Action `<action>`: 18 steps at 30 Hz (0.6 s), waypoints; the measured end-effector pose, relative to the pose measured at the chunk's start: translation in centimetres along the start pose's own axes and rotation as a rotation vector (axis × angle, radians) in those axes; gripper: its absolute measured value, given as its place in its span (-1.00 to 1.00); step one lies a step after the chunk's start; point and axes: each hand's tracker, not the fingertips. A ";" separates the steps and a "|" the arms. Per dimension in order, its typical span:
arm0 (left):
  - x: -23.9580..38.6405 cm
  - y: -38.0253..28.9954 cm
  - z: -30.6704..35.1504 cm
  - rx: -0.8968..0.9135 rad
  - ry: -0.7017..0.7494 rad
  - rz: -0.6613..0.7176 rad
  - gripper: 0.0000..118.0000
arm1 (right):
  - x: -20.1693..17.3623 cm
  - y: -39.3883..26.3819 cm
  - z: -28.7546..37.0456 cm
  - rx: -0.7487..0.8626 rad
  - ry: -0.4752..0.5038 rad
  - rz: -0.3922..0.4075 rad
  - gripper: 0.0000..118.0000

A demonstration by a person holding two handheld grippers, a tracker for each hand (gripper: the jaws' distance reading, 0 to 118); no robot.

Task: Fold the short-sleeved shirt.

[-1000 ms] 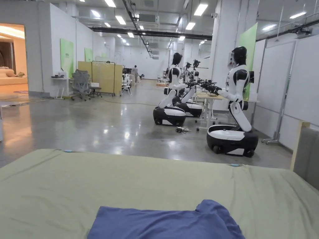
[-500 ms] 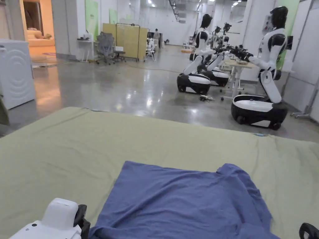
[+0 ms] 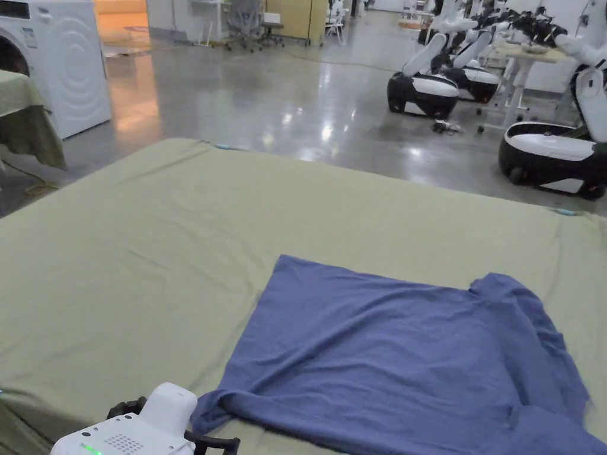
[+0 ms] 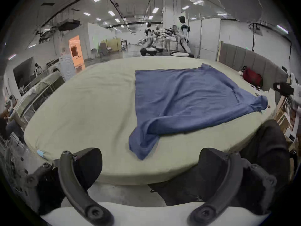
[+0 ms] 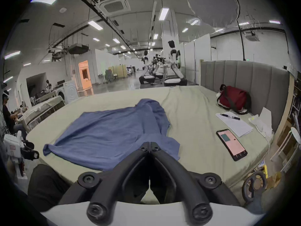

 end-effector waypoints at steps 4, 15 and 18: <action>-1.0 1.1 -3.0 -0.026 -0.022 0.008 0.98 | 0.6 -0.2 -0.8 -0.041 -0.019 -0.012 -0.96; -3.1 2.4 -5.7 -0.070 -0.113 0.110 -0.84 | 2.1 0.7 -2.9 -0.092 -0.035 -0.086 -0.96; -2.6 3.1 -4.2 -0.054 -0.109 0.095 -0.89 | 2.4 0.8 -3.1 -0.111 -0.050 -0.075 -0.96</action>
